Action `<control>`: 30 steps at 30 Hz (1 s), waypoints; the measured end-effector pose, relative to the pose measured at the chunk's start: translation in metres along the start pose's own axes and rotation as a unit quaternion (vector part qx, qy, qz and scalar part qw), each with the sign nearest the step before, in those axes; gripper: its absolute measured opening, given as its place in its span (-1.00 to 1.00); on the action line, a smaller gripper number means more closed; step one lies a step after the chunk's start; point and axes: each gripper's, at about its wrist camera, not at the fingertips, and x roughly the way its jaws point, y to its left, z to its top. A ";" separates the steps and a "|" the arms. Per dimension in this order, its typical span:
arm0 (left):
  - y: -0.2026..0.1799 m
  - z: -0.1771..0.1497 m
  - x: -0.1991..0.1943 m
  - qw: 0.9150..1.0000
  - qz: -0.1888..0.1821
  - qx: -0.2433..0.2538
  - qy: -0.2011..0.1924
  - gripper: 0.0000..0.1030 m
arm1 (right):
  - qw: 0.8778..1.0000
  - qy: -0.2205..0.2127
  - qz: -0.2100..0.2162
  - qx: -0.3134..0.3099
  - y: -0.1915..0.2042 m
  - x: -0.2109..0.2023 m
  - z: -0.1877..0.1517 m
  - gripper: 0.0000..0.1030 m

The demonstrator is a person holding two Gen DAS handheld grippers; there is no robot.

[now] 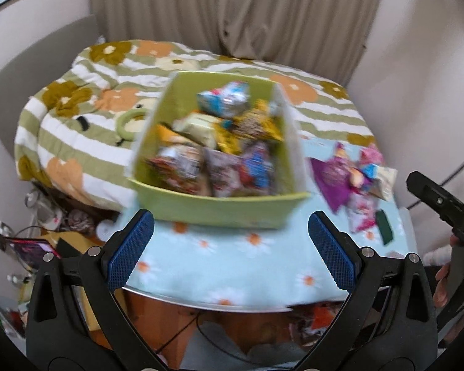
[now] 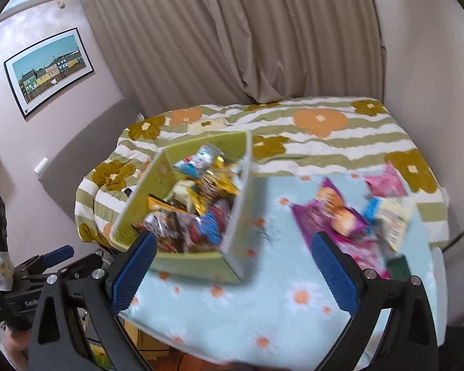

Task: Organize snacks
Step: 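Move both tools back to the remaining bags on the tablecloth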

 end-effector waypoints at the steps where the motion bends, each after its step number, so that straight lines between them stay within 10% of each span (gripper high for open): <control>1: -0.012 -0.003 0.000 1.000 -0.006 0.005 0.001 0.93 | 1.000 0.000 -0.003 0.002 -0.009 -0.007 -0.004 0.94; 14: -0.191 -0.055 0.048 0.982 -0.143 0.115 0.053 0.93 | 0.996 0.028 -0.078 -0.030 -0.155 -0.064 -0.024 0.93; 23: -0.296 -0.101 0.129 0.910 -0.281 0.259 0.163 0.93 | 0.993 0.073 -0.081 -0.034 -0.227 -0.033 -0.041 0.92; 30: -0.326 -0.130 0.182 0.879 -0.309 0.289 0.220 0.92 | 0.991 0.114 -0.063 -0.040 -0.258 0.008 -0.057 0.87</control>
